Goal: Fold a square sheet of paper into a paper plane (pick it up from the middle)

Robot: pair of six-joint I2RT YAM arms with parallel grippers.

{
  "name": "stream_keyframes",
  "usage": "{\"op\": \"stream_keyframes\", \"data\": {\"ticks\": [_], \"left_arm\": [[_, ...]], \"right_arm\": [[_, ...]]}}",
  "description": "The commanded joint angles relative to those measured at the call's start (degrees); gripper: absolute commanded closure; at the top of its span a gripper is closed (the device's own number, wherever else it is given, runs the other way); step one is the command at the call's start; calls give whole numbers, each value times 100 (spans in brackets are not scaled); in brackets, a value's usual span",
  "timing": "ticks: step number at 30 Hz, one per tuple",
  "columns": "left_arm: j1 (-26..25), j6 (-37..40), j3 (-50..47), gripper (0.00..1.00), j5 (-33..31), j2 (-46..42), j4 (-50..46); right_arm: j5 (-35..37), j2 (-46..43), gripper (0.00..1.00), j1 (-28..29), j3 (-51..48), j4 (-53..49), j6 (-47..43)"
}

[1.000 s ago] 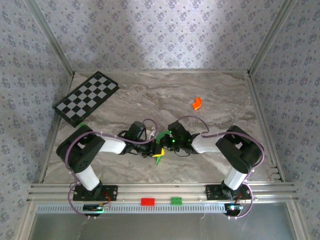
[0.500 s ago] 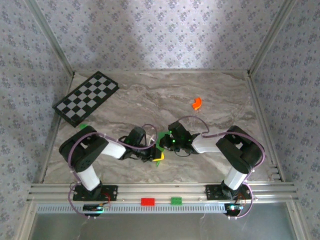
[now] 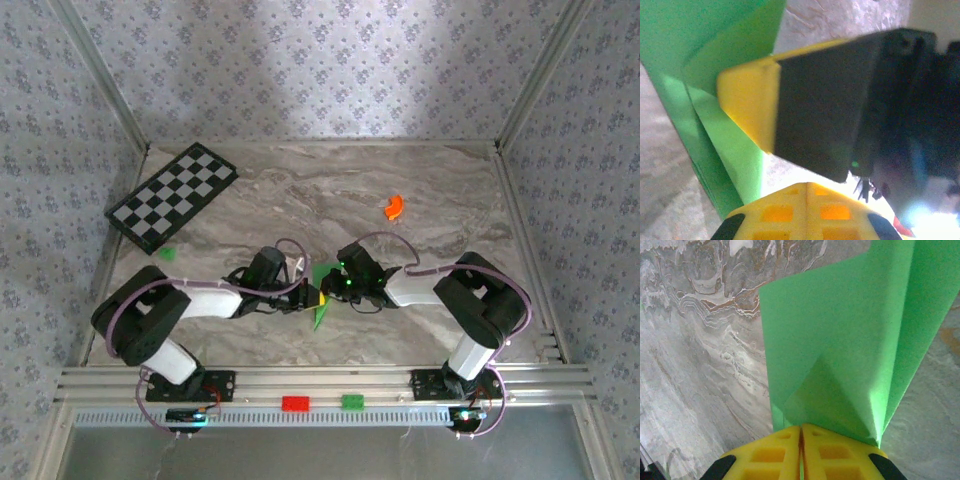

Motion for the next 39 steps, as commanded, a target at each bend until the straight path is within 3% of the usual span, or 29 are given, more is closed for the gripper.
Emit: {"op": "stream_keyframes", "data": {"ticks": [1, 26, 39], "left_arm": [[0, 94, 261, 100, 279, 261, 127], [-208, 358, 424, 100, 318, 876, -312], [-736, -186, -327, 100, 44, 896, 382]], "right_arm": [[152, 119, 89, -36, -223, -767, -101], [84, 206, 89, -60, -213, -699, -92], [105, 241, 89, -98, -221, -810, -184]]}}
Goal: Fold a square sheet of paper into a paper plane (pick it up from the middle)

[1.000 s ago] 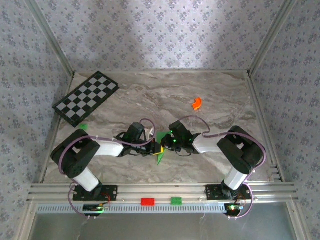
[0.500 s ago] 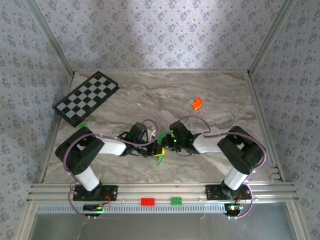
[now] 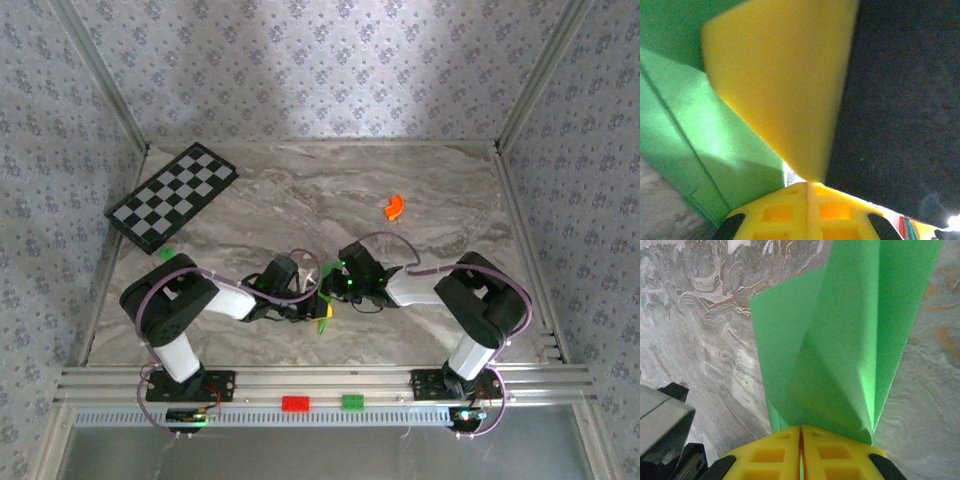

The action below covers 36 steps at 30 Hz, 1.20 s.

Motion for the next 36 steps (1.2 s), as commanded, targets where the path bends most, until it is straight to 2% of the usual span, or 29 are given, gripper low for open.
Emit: {"op": "stream_keyframes", "data": {"ticks": [1, 11, 20, 29, 32, 36], "left_arm": [[-302, -178, -319, 100, -7, 32, -316], [-585, -129, -572, 100, -391, -459, -778], [-936, -107, -632, 100, -300, -644, -870], [-1228, -214, -870, 100, -502, -857, -1010], [-1224, -225, -939, 100, -566, -1161, -1064], [-1198, -192, -919, 100, -767, -2067, -1274]], "right_arm": [[239, 231, 89, -48, -190, -821, -117], [340, 225, 89, -81, -227, -951, -125], [345, 221, 89, -90, -208, -961, -91], [354, 260, 89, -61, -172, -979, -69], [337, 282, 89, -39, -163, -942, -38], [249, 275, 89, 12, -209, -698, 132]]}}
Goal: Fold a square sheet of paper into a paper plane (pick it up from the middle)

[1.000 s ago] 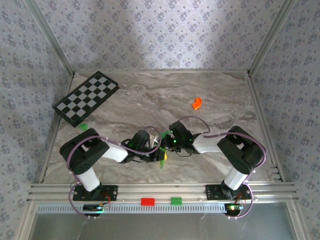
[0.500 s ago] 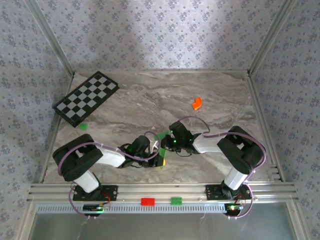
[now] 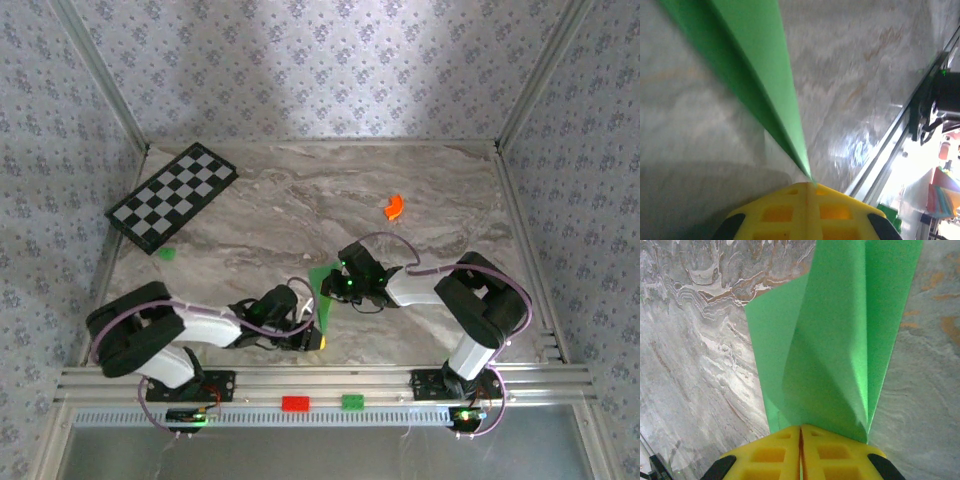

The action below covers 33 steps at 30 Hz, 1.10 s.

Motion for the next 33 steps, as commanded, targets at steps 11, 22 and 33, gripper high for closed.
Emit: {"op": "stream_keyframes", "data": {"ticks": [11, 22, 33], "left_arm": [[1690, 188, 79, 100, 402, -1986, -1372], [1679, 190, 810, 100, 858, -208, -472], [1539, 384, 1136, 100, 943, 673, -485]], "right_arm": [[1128, -91, 89, 481, -473, 127, 1507], [1624, -74, 89, 890, -700, 686, 2234], [1513, -138, 89, 832, -749, 679, 2152]]}}
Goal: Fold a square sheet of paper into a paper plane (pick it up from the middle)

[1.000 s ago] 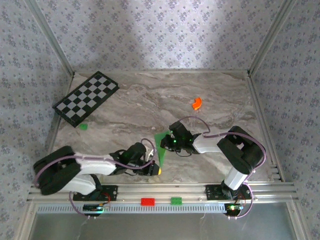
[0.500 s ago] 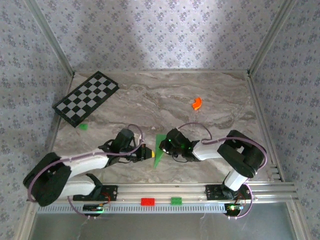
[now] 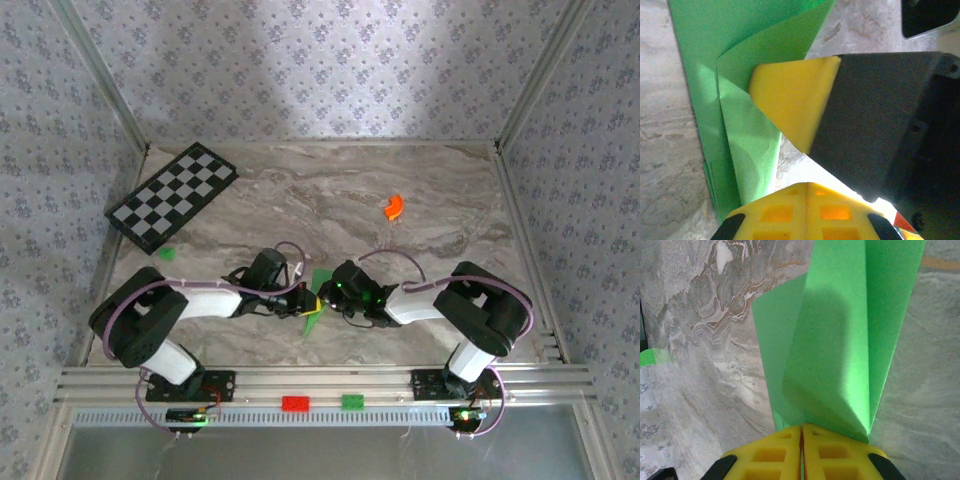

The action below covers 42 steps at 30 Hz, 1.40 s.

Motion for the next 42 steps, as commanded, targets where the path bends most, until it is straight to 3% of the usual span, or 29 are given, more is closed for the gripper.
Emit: {"op": "stream_keyframes", "data": {"ticks": [1, 12, 20, 27, 35, 42], "left_arm": [[-100, 188, 194, 100, 144, 207, 92], [-227, 430, 56, 100, -437, 600, -489], [-318, 502, -745, 100, -484, 659, -283], [-225, 849, -719, 100, -364, 617, -565], [-137, 957, -569, 100, -336, 597, -757], [-100, 1003, -550, 100, -346, 675, -799]], "right_arm": [[24, 50, 89, -10, -134, -395, 5], [-143, -143, 88, -133, -41, -658, -327], [-767, -721, 84, -679, 155, -1155, -1518], [-1085, -1227, 85, -957, 239, -1640, -2451], [-1650, -568, 88, -826, 583, -1416, -2706], [-1636, -2, 91, -1011, 430, -1164, -2488]]}}
